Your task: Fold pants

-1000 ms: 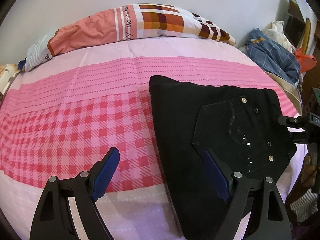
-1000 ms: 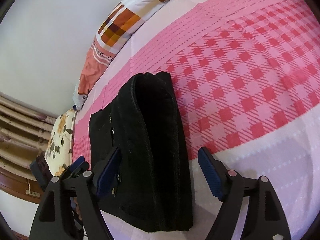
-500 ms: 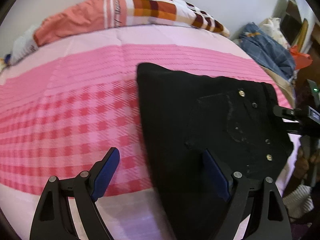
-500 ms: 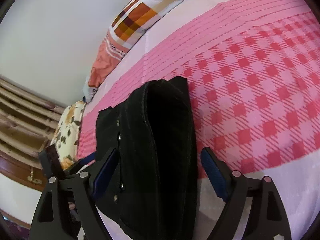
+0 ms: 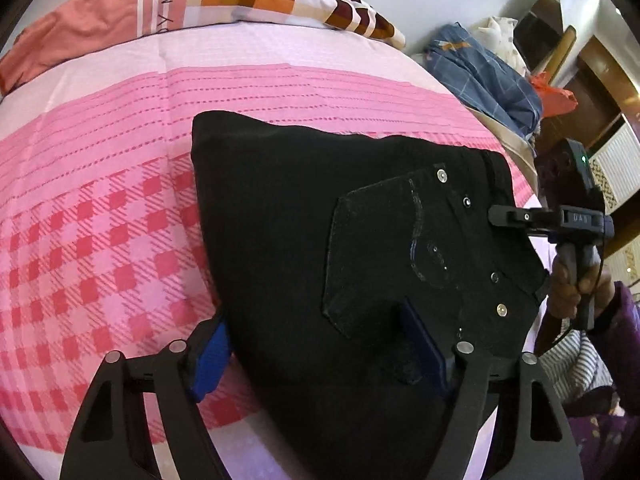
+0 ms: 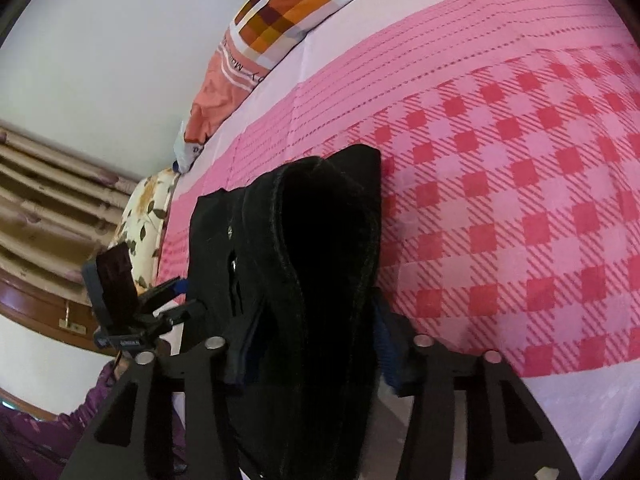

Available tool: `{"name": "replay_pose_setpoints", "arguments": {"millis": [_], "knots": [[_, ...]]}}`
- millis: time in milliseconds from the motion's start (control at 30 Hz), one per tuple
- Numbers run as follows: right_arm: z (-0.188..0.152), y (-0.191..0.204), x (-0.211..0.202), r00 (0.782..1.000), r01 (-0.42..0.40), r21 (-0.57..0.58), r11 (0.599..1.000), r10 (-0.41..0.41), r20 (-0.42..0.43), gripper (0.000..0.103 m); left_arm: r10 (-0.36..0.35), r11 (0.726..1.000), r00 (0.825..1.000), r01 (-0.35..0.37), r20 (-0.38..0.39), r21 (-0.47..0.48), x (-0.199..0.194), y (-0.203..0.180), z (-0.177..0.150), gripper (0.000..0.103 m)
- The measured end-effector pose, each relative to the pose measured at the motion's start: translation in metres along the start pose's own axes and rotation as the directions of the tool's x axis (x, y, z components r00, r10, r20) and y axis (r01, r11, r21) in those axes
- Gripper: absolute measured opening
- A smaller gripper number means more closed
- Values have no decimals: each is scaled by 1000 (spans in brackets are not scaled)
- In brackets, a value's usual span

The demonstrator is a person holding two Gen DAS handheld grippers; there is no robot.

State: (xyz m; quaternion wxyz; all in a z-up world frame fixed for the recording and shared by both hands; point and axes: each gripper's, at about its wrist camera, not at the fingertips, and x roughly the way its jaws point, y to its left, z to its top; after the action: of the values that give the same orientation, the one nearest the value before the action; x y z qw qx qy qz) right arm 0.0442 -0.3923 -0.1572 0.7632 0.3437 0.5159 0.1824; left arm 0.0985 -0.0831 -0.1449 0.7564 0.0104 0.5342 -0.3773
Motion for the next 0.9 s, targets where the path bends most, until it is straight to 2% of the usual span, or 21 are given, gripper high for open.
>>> {"name": "replay_pose_setpoints", "arguments": {"millis": [33,100,200,233,267,300,333,400,433,467,633,700,767,900], "knots": [[0,0,0,1000,-11,5,1000,11,-8,61,-15,1000,1000,15,-3,-12,0,2,1,77],[0,2,1,1000,-19,14,1000,19,-25,68,-40,999,999,40,-9,-34,-2,8,2,78],[-2,13,4,999,31,-33,999,-32,-44,70,-90,994,996,89,-15,-61,-3,13,4,86],[-5,16,6,998,54,-55,997,-56,-42,64,-99,993,995,98,-13,-66,-3,14,5,87],[-7,21,7,995,94,-86,992,-98,-35,49,-101,993,995,100,-11,-69,-3,14,5,88],[-8,22,9,994,104,-87,991,-108,-36,42,-99,993,995,98,-10,-65,-2,13,6,88],[-8,18,9,996,77,-47,996,-79,-37,37,-104,993,995,103,-7,-64,-2,12,7,86],[-9,16,7,998,50,-3,999,-50,-23,31,-106,992,994,106,1,-70,-3,11,7,71],[-9,20,5,998,58,-11,998,-59,-17,29,-86,994,996,86,15,-61,-6,9,8,43],[-9,23,3,998,55,-10,998,-55,-10,27,-54,997,998,55,33,-48,-7,5,13,26],[-1,57,1,999,-37,-5,999,37,10,25,-27,999,994,31,109,-36,-26,1,8,21],[5,72,6,998,-66,-7,998,66,6,25,-40,997,991,49,125,-65,-33,8,7,21],[11,86,15,995,-95,-9,995,95,3,25,-41,995,987,54,152,-82,-45,17,5,21],[31,124,49,986,-165,-33,986,165,-9,25,9,991,975,21,223,-130,-81,44,11,21]]}}
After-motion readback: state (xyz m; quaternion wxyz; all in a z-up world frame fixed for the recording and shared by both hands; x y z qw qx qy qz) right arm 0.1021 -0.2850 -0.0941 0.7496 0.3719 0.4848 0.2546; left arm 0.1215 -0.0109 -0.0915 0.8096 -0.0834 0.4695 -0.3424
